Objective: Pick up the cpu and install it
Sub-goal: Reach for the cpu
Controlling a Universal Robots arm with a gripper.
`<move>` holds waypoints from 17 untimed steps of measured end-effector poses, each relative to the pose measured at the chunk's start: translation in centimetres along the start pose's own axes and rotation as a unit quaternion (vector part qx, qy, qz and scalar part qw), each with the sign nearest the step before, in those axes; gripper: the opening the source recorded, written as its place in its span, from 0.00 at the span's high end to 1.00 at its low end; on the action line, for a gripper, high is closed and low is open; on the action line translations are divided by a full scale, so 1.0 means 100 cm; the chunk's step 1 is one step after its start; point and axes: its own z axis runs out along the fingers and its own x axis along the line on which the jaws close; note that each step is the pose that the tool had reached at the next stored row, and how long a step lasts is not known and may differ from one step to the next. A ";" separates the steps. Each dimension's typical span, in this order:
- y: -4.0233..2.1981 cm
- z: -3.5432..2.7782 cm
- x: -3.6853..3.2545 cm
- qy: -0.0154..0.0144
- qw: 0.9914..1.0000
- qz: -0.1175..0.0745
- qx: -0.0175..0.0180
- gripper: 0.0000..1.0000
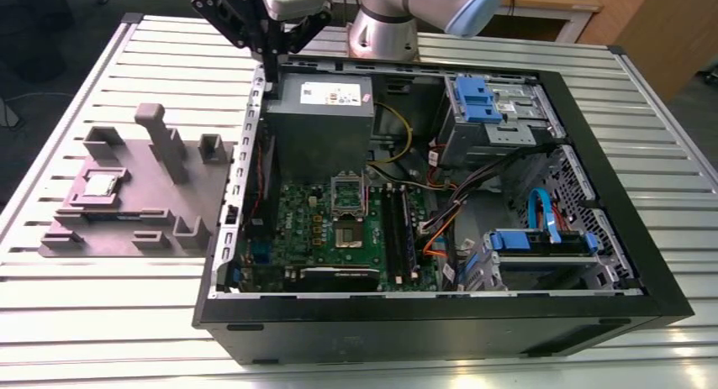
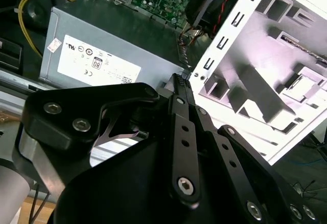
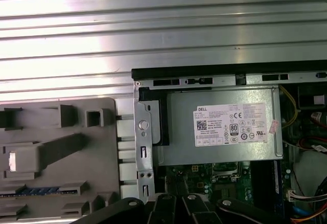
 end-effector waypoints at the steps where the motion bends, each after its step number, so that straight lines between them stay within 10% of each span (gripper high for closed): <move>1: -0.0001 0.0002 0.0010 0.000 1.000 0.000 0.000 0.90; 17: -0.0014 0.0024 0.0170 0.002 1.000 0.000 0.000 0.90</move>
